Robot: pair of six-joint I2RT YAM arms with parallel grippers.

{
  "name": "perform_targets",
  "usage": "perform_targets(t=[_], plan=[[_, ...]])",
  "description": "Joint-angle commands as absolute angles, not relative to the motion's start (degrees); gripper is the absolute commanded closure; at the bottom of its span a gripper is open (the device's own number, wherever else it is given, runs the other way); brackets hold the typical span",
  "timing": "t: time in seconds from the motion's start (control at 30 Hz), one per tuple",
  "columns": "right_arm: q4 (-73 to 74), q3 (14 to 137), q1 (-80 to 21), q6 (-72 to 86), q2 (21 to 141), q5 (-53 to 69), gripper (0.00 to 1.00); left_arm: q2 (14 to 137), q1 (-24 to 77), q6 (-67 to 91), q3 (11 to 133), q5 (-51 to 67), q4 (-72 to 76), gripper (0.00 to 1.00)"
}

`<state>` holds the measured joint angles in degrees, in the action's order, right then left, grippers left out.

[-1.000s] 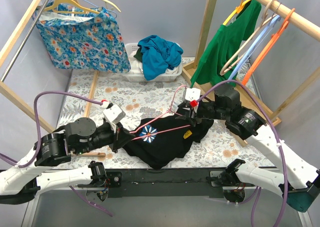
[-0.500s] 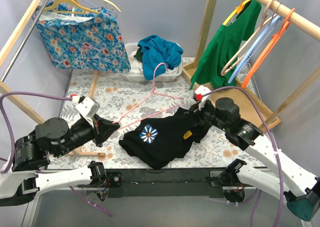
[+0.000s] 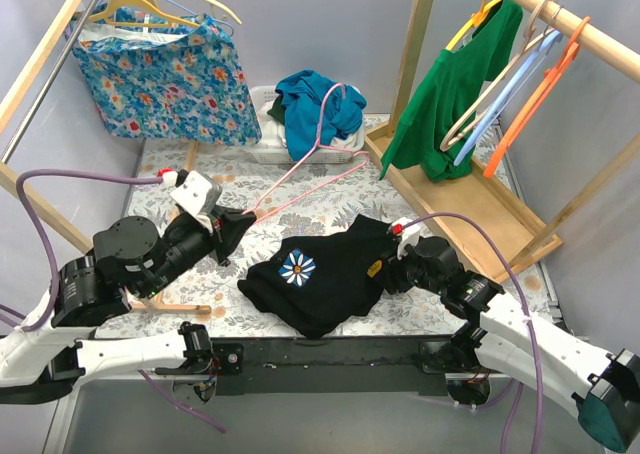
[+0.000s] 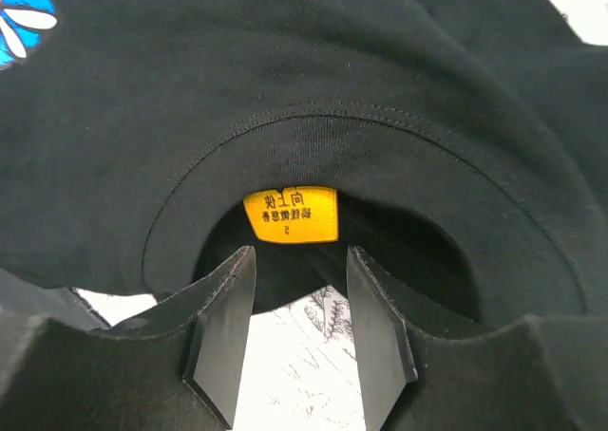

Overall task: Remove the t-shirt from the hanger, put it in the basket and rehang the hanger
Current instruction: Place the hanger at the clothesline.

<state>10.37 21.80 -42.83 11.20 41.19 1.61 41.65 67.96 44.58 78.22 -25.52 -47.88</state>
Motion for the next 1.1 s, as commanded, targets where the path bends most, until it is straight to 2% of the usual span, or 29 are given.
perform_targets(t=[0.0, 0.27, 0.5, 0.67, 1.07], plan=[[0.5, 20.0, -43.4, 13.6, 44.3, 2.3, 0.50, 45.3, 67.8, 38.5, 81.2, -23.9, -37.2, 1.00], [-5.5, 19.7, -44.1, 15.2, 46.4, 3.9, 0.51, 58.3, 67.9, 32.9, 84.9, -20.9, -25.3, 1.00], [-5.6, 19.4, -44.1, 14.9, 43.1, 4.1, 0.51, 65.0, 67.9, 34.3, 90.0, -22.2, -23.2, 1.00], [-5.8, 19.2, -44.2, 14.8, 42.5, 4.4, 0.51, 64.0, 67.8, 35.3, 88.6, -25.4, -22.8, 1.00], [-6.5, 19.4, -44.2, 15.0, 43.6, 5.6, 0.51, 60.0, 67.9, 40.8, 90.4, -27.7, -33.6, 1.00]])
